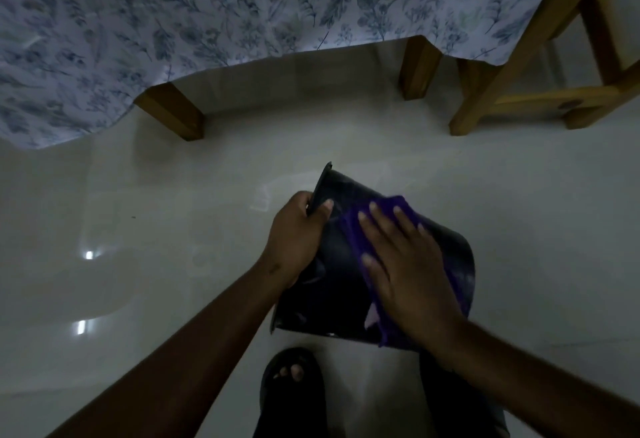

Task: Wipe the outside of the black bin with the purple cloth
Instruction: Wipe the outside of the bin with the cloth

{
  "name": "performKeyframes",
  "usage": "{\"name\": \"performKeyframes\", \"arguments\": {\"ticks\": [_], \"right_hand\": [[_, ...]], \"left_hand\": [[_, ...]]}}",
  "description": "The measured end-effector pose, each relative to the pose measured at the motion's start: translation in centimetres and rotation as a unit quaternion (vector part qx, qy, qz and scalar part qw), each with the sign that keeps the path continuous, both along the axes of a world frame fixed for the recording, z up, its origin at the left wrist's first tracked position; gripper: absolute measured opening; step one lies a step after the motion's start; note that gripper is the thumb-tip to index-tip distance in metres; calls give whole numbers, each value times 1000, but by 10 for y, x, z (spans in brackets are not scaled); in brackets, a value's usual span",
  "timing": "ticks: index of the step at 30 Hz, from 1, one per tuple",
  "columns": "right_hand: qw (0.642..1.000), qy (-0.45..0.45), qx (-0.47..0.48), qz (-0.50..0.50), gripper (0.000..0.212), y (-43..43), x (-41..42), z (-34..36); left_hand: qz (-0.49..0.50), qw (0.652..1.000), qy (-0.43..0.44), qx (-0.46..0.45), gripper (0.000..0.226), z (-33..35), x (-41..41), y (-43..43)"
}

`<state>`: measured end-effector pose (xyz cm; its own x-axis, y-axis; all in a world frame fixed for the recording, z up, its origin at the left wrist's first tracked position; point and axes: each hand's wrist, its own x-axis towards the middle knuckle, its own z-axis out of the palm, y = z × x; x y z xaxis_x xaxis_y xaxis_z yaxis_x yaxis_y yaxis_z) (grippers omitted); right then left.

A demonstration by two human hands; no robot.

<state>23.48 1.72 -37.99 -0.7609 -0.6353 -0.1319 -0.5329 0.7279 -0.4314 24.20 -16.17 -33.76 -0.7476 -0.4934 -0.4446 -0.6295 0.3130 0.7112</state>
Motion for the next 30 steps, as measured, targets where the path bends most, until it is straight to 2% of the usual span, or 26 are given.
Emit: {"name": "performKeyframes", "arguments": {"ticks": [2, 5, 9, 12, 15, 17, 21, 24, 27, 30], "right_hand": [[1000, 9, 2, 16, 57, 6, 16, 2], [1000, -10, -19, -20, 54, -3, -17, 0], [993, -82, -37, -72, 51, -20, -70, -11], [998, -43, -17, -47, 52, -11, -55, -10], [999, 31, 19, 4, 54, 10, 3, -3], [999, 40, 6, 8, 56, 14, 28, -4], [998, -7, -18, -57, 52, -7, -14, -4], [996, -22, -30, -85, 51, -17, -64, -6], [995, -29, -44, -81, 52, -18, -79, -10], [999, 21, -5, -42, 52, -6, -37, -10]], "left_hand": [[-14, 1000, -1, 1, 20, -2, -11, -1], [-44, 998, 4, 37, 25, -1, -12, -5], [-62, 997, 4, -34, 30, -2, -10, -3], [-48, 997, -5, -62, 31, -4, -20, -4], [-44, 998, -7, -42, 30, -5, -28, -5], [-54, 998, -7, -40, 30, -7, -27, -5], [-52, 998, 8, -31, 31, -4, -25, -6], [-82, 995, 54, -7, 31, 0, -5, -2], [-96, 990, 63, -77, 31, -2, 23, 3], [-84, 989, 47, -110, 28, -8, 20, -1]]}}
